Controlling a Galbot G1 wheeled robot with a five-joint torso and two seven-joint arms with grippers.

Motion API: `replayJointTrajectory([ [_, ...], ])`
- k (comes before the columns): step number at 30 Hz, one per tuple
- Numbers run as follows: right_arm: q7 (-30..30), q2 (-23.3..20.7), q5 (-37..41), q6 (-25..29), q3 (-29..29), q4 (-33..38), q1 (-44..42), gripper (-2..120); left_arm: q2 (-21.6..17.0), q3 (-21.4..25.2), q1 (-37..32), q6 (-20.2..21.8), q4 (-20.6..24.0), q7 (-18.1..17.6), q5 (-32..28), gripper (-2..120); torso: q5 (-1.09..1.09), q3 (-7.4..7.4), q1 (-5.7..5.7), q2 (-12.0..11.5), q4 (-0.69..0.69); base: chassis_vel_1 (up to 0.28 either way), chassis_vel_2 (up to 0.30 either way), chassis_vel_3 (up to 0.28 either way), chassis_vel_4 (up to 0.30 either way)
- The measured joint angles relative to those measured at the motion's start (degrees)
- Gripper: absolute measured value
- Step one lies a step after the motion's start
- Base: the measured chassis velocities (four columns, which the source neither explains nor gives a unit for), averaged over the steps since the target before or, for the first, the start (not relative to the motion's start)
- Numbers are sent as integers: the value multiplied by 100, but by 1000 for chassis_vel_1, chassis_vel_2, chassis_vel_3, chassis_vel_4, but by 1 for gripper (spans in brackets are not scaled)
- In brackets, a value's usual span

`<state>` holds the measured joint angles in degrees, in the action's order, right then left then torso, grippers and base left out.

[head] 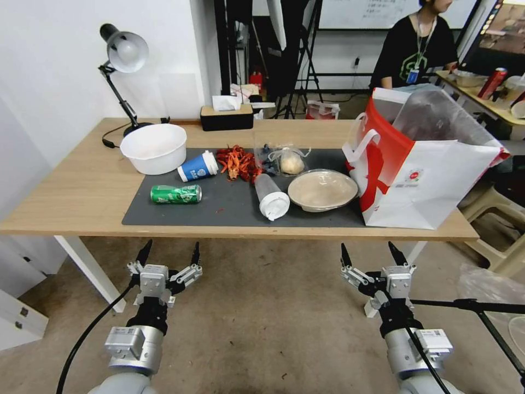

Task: Pick up the trash from the table and place it into the takeout bag.

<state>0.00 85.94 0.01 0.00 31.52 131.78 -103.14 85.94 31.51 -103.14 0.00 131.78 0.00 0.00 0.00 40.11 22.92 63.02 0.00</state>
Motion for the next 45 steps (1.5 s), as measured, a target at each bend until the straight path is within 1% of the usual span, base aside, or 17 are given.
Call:
replayJointTrajectory([
  [21,0,0,0,0,0,0,0,100,2,0,2,5,0,1,-3,100,0,0,0,0,0,0,0,0,0],
  [23,0,0,0,0,0,0,1,100,17,-1,15,57,13,4,-24,100,0,0,0,0,0,0,0,0,0],
  [24,4,-3,13,-13,3,0,12,100,77,-19,61,220,86,17,-89,100,0,0,0,0,0,0,0,0,0],
  [26,57,-47,161,-220,82,75,125,100,239,-76,193,654,295,58,-269,100,2,0,0,0,-1,0,0,0,0],
  [27,57,-47,161,-220,82,75,125,100,239,-76,193,654,295,58,-269,100,2,0,0,0,-1,0,0,0,0],
  [28,107,-87,282,-395,161,150,224,100,323,-105,258,873,396,79,-356,100,0,0,0,0,0,0,0,0,0],
  [30,225,-180,591,-829,338,321,468,100,497,-164,391,1321,616,122,-559,100,2,0,0,0,0,0,0,0,0],
  [32,253,-201,662,-934,379,363,527,100,540,-178,418,1381,656,131,-615,100,2,0,1,0,0,0,0,0,0],
  [33,349,-277,911,-1285,518,507,723,100,612,-197,458,1457,722,152,-731,100,2,0,0,0,0,0,0,0,0],
  [35,454,-359,1188,-1680,678,663,940,100,618,-198,459,1454,728,167,-756,100,2,0,1,0,0,0,0,0,0],
  [36,454,-359,1188,-1680,678,663,940,100,618,-198,459,1454,728,167,-756,100,2,0,1,0,0,0,0,0,0],
  [38,556,-442,1447,-2044,831,814,1149,100,618,-199,447,1377,714,180,-754,100,-1,0,0,0,1,0,0,0,0],
  [40,566,-457,1510,-2039,835,816,1172,100,619,-199,443,1359,706,184,-753,100,-1,0,0,0,0,0,0,0,0],
  [41,573,-522,1682,-1901,810,761,1213,100,618,-199,437,1329,693,195,-747,100,0,0,0,0,-3,0,0,0,0],
  [42,573,-522,1682,-1901,810,761,1213,100,618,-199,437,1329,693,195,-747,100,0,0,0,0,-3,0,0,0,0],
  [43,614,-614,1904,-1646,731,651,1274,100,618,-199,427,1291,680,205,-735,100,2,0,0,0,0,0,0,0,0],
  [45,750,-722,2245,-1296,519,457,1391,100,619,-197,427,1242,663,224,-722,100,1,0,0,0,0,0,0,0,0],
])
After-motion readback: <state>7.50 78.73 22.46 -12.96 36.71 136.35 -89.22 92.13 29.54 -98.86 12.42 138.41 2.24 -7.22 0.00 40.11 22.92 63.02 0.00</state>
